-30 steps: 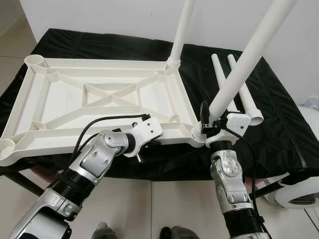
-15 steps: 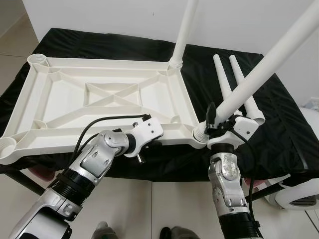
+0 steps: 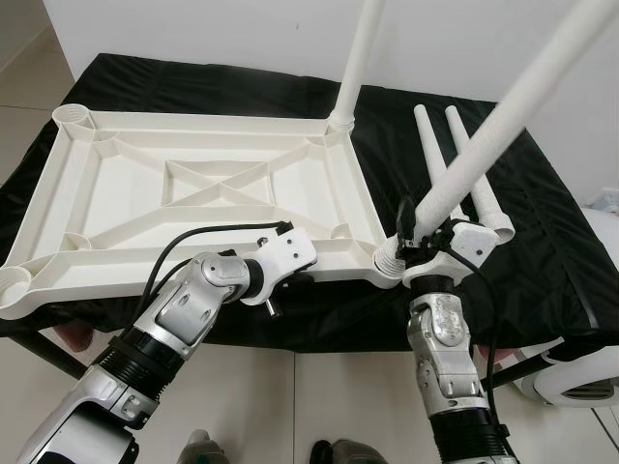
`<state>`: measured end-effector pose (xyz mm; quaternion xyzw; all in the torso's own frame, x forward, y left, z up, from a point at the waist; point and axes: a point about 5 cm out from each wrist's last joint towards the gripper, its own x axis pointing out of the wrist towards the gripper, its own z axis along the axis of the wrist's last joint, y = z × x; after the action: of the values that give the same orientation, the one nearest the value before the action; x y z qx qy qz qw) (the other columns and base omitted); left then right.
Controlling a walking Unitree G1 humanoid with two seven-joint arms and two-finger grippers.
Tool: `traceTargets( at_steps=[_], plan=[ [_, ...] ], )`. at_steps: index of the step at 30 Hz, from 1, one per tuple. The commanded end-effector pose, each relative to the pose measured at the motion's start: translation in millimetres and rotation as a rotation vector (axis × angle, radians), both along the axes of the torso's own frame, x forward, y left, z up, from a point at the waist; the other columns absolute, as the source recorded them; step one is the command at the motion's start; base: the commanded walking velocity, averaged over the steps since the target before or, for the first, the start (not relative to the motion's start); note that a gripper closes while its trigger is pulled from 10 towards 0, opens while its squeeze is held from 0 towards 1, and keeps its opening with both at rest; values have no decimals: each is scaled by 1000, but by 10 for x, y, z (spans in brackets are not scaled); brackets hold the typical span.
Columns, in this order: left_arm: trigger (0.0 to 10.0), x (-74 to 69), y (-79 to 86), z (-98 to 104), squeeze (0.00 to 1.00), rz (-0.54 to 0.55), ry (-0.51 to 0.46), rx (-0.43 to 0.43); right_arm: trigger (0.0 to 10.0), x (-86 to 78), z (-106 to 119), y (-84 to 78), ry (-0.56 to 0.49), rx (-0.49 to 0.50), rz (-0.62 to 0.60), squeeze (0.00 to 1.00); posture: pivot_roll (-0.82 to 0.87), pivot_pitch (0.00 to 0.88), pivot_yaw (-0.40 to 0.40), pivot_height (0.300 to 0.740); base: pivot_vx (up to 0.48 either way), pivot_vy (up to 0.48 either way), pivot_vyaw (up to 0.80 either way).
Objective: Building children table
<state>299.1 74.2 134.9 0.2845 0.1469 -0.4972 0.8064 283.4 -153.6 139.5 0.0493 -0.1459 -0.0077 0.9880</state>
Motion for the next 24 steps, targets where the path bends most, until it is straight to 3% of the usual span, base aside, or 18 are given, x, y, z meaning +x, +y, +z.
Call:
traceTargets(
  at_steps=[1, 9, 13, 24],
  plan=[
    [10000, 106, 180, 216, 0, 69, -102, 7, 10000, -115, -570, -415, 308, -22, -93, 0, 53, 66, -65, 740, 0, 0, 0],
    [10000, 110, 171, 216, 0, 66, -103, 5, 10000, -83, -530, -513, 303, -46, 109, 0, 49, 63, -63, 740, 0, 0, 0],
    [10000, 110, 169, 218, 0, 63, -105, 6, 10000, -126, -536, -475, 296, -117, 305, 0, 51, 59, -60, 740, 0, 0, 0],
    [10000, 110, 162, 219, 0, 60, -107, 7, 10000, -209, -661, -583, 358, -174, 477, 0, 44, 52, -58, 740, 0, 0, 0]
  ],
)
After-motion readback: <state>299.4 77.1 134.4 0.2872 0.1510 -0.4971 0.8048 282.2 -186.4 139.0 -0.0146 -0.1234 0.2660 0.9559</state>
